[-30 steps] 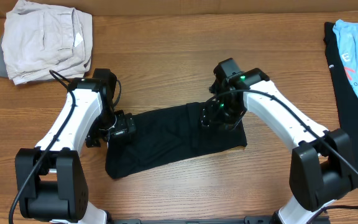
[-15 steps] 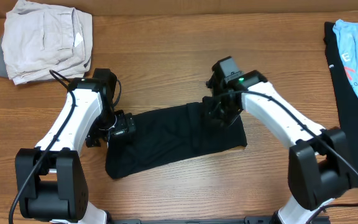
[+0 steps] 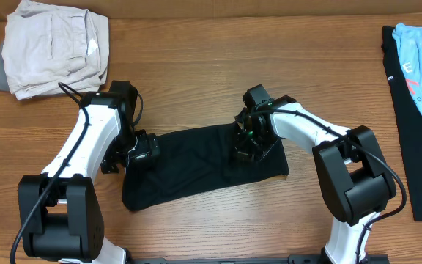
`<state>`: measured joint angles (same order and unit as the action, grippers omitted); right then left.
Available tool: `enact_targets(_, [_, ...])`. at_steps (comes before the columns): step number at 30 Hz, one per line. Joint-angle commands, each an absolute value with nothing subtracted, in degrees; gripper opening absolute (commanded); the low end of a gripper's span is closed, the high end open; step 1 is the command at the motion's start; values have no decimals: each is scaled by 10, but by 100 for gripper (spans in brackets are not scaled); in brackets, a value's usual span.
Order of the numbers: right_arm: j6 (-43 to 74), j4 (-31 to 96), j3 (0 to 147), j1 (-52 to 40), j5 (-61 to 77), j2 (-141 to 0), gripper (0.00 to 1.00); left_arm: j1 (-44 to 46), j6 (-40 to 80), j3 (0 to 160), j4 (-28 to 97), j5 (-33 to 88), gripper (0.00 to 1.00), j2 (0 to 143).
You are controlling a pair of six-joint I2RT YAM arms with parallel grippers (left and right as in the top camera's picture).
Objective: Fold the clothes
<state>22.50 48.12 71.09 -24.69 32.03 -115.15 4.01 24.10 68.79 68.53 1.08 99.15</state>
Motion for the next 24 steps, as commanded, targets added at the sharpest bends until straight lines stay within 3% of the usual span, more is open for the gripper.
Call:
enact_targets(1, [228,507,727,-246,305,-1126,4,38,248,695,686,15,100,986])
enact_targets(3, [228,536,746,-246,264,-1105,19,38,248,695,686,15,100,986])
enact_targets(5, [228,574,776,-244,218,-1082,63,37,248,695,685,15,100,986])
enact_targets(6, [228,590,790,-242,204,-1074,94,37,248,695,683,15,100,986])
enact_targets(7, [227,609,808,-238,192,-1065,100,35,248,695,678,15,100,986])
enact_targets(15, [223,703,924,-161,121,-1043,100,-59,220,695,668,35,100,986])
enact_targets(24, [221,721,932,-36,116,-1042,100,-234,62,686,670,251,99,986])
